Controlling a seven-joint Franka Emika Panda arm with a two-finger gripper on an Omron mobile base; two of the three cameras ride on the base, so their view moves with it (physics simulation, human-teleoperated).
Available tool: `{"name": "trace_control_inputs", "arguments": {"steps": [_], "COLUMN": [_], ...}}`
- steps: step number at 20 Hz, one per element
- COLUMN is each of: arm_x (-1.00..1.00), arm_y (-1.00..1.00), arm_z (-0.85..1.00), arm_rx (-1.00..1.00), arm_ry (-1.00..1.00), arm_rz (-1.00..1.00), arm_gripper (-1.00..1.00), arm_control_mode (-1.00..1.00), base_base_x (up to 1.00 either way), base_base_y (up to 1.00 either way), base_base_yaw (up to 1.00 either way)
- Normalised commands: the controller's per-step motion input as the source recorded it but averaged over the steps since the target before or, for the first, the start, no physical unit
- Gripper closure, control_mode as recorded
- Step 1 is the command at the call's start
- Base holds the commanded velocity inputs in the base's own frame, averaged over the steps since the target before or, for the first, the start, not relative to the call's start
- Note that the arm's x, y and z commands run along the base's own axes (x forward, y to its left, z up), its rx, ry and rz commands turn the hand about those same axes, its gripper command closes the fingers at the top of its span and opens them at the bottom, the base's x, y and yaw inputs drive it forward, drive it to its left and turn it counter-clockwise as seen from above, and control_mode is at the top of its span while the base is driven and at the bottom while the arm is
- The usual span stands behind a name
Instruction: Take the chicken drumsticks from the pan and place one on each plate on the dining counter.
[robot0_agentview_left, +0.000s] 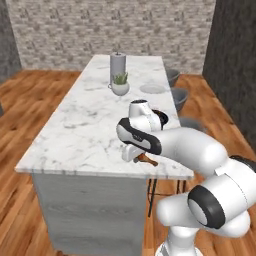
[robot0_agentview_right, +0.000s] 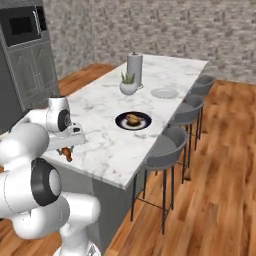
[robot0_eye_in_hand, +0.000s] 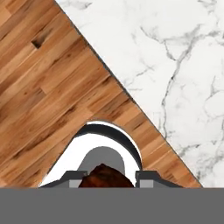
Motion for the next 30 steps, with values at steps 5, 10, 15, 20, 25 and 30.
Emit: {"name": "trace_control_inputs", "arguments": {"steps": [5,10,15,20,25,30], "arm_x": [0.0,0.0,0.0,0.0,0.0,0.0], "arm_y": [0.0,0.0,0.0,0.0,0.0,0.0], "arm_z": [0.0,0.0,0.0,0.0,0.0,0.0], "arm_rx": [0.0,0.0,0.0,0.0,0.0,0.0], "arm_ry": [0.0,0.0,0.0,0.0,0.0,0.0], "arm_rz": [0.0,0.0,0.0,0.0,0.0,0.0], "arm_gripper": [1.0,1.0,1.0,1.0,1.0,1.0], "arm_control_mode": [1.0,1.0,1.0,1.0,1.0,1.0], "base_base_x": [0.16,0.01,0.05,0.14,0.29,0.44], "base_base_y": [-0.85,-0.9,-0.9,-0.88,-0.81,-0.71], "base_base_yaw": [0.25,0.25,0.23,0.23,0.24,0.28]}}
